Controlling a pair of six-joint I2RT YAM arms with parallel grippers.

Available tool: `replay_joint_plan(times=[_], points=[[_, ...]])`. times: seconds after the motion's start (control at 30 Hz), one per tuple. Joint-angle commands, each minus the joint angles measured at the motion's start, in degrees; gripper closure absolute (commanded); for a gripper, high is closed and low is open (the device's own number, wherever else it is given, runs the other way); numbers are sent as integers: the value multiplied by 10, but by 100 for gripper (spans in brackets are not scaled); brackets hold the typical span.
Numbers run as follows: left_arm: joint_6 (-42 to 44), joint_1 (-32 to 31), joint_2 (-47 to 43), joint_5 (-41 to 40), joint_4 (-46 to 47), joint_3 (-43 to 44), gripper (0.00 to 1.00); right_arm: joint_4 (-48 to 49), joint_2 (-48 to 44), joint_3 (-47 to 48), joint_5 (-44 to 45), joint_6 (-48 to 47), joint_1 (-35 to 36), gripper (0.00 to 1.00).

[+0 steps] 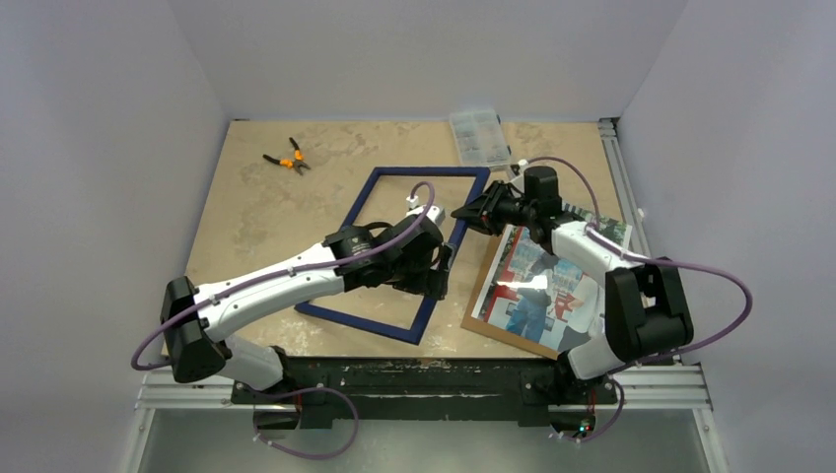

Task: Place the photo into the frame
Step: Turn over the photo frame at the center of the board.

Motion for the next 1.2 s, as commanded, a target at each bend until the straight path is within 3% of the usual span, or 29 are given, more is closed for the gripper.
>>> replay_joint_plan(times=[0.0,0.17,0.3,0.43,0.57,0.67,0.83,1.0,1.17], points=[[16,-14,-38,-46,20,13,10,-136,-64,70,67,-71,0,100],[36,-58,-7,-108,-22,71,6,-266,-102,115,130,-79,1,100],[51,-100,52,-186,-83,147,6,-302,-114,129,143,-68,2,100],[45,-139,140,-290,-199,260,10,-323,-119,141,150,-66,4,100],[-24,-160,254,-393,-359,387,15,-332,-123,146,146,-63,4,100],[-53,-163,311,-418,-433,446,17,-331,-124,146,137,-59,4,100],[-77,-163,336,-436,-465,459,23,-336,-125,150,128,-62,4,100],[-89,-161,331,-449,-474,450,40,-334,-127,148,113,-64,4,100],[-107,-158,339,-459,-501,459,67,-318,-134,140,95,-69,4,100]])
